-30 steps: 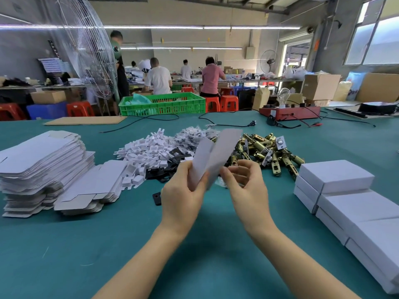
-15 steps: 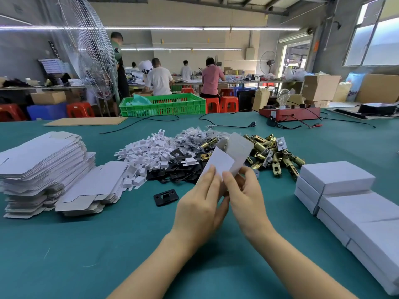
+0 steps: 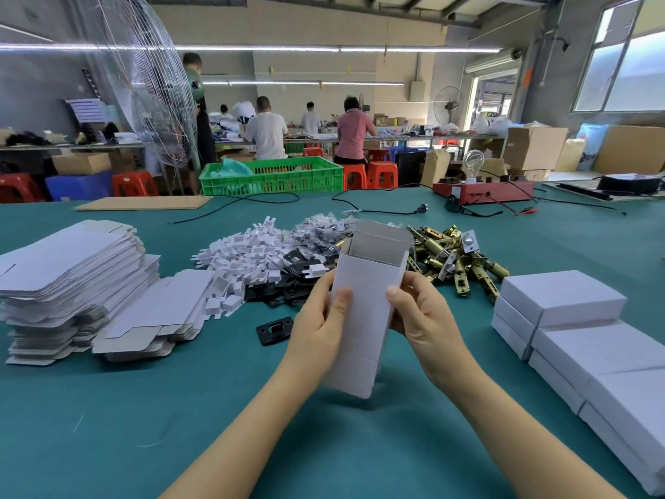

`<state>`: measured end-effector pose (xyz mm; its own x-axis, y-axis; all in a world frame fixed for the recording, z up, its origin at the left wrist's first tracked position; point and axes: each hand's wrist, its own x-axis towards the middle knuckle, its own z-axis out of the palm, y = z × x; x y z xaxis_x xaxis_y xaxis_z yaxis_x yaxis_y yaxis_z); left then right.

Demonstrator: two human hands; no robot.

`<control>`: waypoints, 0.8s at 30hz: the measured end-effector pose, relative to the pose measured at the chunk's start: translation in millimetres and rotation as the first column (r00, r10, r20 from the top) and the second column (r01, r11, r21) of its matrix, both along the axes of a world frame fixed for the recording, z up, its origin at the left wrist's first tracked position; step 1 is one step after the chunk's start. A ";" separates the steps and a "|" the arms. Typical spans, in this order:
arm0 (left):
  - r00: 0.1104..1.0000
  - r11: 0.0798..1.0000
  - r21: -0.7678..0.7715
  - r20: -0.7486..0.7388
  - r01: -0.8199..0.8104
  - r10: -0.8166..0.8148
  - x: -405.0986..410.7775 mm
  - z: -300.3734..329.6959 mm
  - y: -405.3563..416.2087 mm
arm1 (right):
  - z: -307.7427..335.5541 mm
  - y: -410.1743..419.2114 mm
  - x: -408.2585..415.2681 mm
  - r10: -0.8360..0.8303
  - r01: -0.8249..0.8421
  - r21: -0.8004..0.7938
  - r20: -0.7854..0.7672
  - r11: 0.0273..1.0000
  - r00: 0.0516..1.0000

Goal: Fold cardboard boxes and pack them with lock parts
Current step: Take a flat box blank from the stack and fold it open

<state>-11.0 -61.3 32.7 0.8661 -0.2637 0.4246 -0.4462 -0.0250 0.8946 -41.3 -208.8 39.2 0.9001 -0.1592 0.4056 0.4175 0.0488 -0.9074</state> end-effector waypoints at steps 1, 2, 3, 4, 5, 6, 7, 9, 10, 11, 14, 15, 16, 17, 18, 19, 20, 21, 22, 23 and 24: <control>1.000 1.000 -0.004 0.025 -0.009 0.009 -0.3 -1.7 -1.3 | 0.3 1.3 -0.4 -0.026 0.026 -0.005 0.007 1.000 1.000; 0.999 0.999 -0.031 0.035 -0.021 0.022 -1.4 -3.2 -2.6 | 0.4 3.4 -1.0 -0.051 0.051 -0.017 0.018 0.999 0.999; 0.998 0.997 -0.060 0.044 -0.039 0.041 -2.5 -4.5 -3.9 | 0.1 5.8 -1.5 -0.074 0.075 -0.035 0.031 0.997 0.997; 0.996 0.995 -0.082 0.063 -0.066 0.071 -3.6 -5.7 -5.3 | -0.2 8.4 -1.8 -0.093 0.096 -0.059 0.046 0.994 0.995; 0.990 0.991 -0.090 0.093 -0.095 0.103 -5.0 -6.2 -6.3 | -0.5 10.6 -2.6 -0.104 0.109 -0.086 0.062 0.990 0.993; 0.985 0.989 -0.096 0.123 -0.113 0.124 -6.0 -6.2 -7.2 | -0.6 12.3 -3.0 -0.107 0.115 -0.107 0.075 0.988 0.991; 0.981 0.988 -0.106 0.140 -0.116 0.131 -6.5 -6.4 -7.7 | -0.4 13.1 -3.8 -0.107 0.116 -0.118 0.084 0.986 0.991; 0.982 0.987 -0.126 0.151 -0.096 0.115 -6.7 -5.7 -7.0 | 1.7 12.9 -5.2 -0.100 0.111 -0.120 0.094 0.987 0.991; 0.983 0.989 -0.126 0.154 -0.080 0.099 -6.6 -4.9 -5.9 | 2.5 12.4 -5.7 -0.095 0.106 -0.117 0.096 0.988 0.991; 0.985 0.991 -0.118 0.155 -0.060 0.079 -6.3 -4.0 -4.7 | 3.1 11.7 -6.1 -0.090 0.100 -0.112 0.094 0.989 0.992; 0.990 0.995 -0.101 0.139 0.006 0.008 -4.4 -3.6 -1.3 | 2.4 9.5 -5.6 -0.089 0.097 -0.086 0.086 0.992 0.992; 0.991 0.996 -0.091 0.133 0.020 -0.008 -3.2 -3.6 -0.1 | 1.9 8.9 -5.6 -0.095 0.102 -0.077 0.085 0.992 0.992; 0.991 0.996 -0.078 0.129 0.032 -0.021 -2.0 -3.4 0.8 | 1.8 8.5 -5.3 -0.100 0.106 -0.070 0.088 0.992 0.991; 0.991 0.997 -0.065 0.127 0.043 -0.034 -0.7 -2.9 1.6 | 1.4 8.3 -5.4 -0.101 0.107 -0.067 0.090 0.992 0.991; 0.991 0.997 -0.054 0.123 0.054 -0.047 0.5 -2.2 2.4 | 0.9 8.2 -5.2 -0.098 0.104 -0.066 0.091 0.992 0.991; 0.991 0.997 -0.043 0.116 0.066 -0.060 1.5 -1.7 3.3 | 0.2 7.9 -5.1 -0.092 0.099 -0.065 0.092 0.993 0.991; 0.991 0.997 -0.030 0.111 0.076 -0.072 2.5 -0.9 4.5 | -0.4 7.7 -4.7 -0.089 0.095 -0.066 0.097 0.993 0.991; 0.991 0.996 -0.018 0.108 0.087 -0.084 3.4 -0.1 5.8 | -0.9 7.3 -4.6 -0.089 0.096 -0.070 0.102 0.993 0.991; 0.990 0.995 -0.010 0.105 0.100 -0.099 4.2 0.3 6.9 | -1.2 7.0 -4.1 -0.090 0.099 -0.078 0.105 0.992 0.990; 0.988 0.994 -0.006 0.102 0.114 -0.112 5.0 0.7 8.0 | -1.4 6.5 -4.0 -0.090 0.099 -0.085 0.107 0.991 0.990; 0.988 0.992 -0.002 0.099 0.123 -0.123 5.3 1.5 9.0 | -1.6 5.9 -3.7 -0.089 0.100 -0.092 0.108 0.991 0.990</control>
